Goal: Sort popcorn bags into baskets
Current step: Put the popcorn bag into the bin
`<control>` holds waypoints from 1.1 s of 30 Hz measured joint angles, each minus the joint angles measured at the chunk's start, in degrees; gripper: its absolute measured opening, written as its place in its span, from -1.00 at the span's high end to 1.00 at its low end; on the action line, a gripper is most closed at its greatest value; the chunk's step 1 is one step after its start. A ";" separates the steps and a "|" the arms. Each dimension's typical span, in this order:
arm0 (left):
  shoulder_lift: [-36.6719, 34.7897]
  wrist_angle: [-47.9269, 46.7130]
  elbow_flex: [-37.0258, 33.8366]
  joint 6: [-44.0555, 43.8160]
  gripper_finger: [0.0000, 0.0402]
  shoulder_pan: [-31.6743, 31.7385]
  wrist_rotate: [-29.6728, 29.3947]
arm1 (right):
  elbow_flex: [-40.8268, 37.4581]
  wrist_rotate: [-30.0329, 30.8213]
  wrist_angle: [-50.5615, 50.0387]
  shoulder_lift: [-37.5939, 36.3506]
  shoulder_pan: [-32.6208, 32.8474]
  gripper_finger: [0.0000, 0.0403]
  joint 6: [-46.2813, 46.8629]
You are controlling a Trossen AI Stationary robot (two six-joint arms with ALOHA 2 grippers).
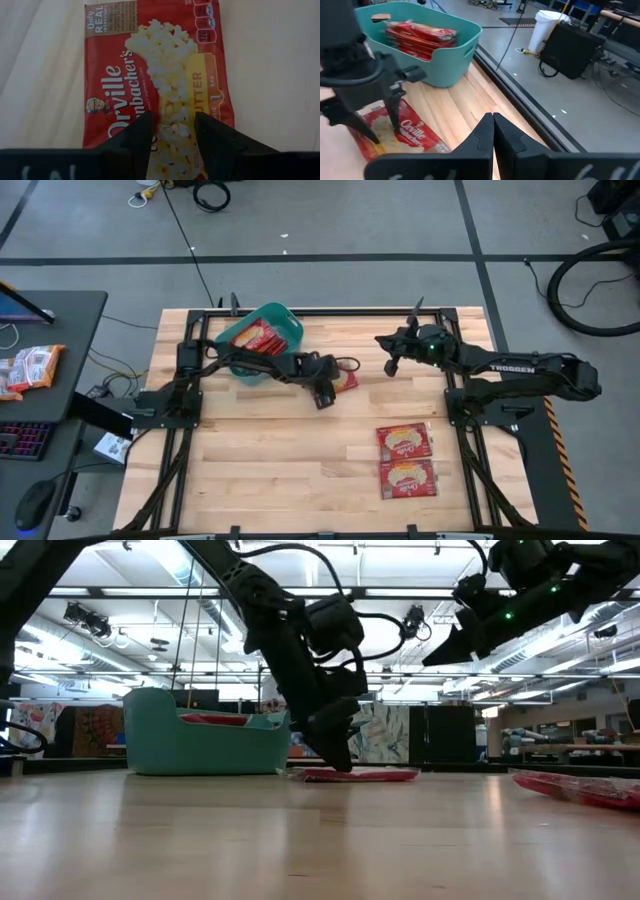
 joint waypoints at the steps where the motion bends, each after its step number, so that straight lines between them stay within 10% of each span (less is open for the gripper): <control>1: -0.03 -1.29 0.88 0.65 0.24 0.00 0.02 | -0.11 0.01 0.01 -0.01 -0.39 0.96 0.06; 11: 0.66 -2.17 5.21 3.92 0.15 -4.16 -0.47 | -0.14 -1.07 -0.04 0.01 -1.59 0.96 0.40; 21: 2.75 2.30 5.46 11.57 -0.27 -9.13 -15.86 | -0.14 -3.41 -0.03 0.12 -1.59 0.96 0.93; 33: 5.20 -0.48 5.48 9.61 -0.17 -8.68 -17.80 | -0.16 -3.67 -0.04 0.69 -1.54 0.96 1.42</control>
